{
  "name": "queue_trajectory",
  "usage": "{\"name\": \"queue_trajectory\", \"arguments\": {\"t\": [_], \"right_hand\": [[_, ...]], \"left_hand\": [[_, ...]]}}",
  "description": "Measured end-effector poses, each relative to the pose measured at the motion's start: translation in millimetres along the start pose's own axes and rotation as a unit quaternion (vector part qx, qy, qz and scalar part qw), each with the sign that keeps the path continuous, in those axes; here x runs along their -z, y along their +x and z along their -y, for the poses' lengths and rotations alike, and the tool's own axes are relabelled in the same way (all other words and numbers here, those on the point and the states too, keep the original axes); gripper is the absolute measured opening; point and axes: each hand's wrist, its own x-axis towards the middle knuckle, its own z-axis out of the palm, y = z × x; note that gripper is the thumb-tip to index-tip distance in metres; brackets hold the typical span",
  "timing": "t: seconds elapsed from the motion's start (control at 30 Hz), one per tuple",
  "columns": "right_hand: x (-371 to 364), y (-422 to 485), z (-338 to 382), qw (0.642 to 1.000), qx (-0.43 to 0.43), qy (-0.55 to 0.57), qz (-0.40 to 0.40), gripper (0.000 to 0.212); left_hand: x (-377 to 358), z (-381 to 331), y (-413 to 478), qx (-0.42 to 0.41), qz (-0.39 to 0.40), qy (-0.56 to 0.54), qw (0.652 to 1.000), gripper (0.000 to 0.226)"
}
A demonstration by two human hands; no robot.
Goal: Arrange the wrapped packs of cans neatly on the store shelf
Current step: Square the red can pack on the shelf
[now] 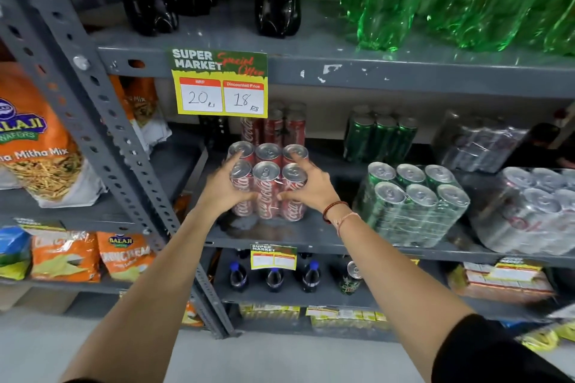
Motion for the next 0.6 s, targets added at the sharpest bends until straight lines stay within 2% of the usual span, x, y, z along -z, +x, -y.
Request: {"name": "queue_trajectory", "arguments": {"t": [0.6], "right_hand": [[3,-38,3,0.999,-0.004,0.011,0.039,0.100]], "left_hand": [[4,-6,-49,0.028,-0.001,0.020,0.999,0.109]]}}
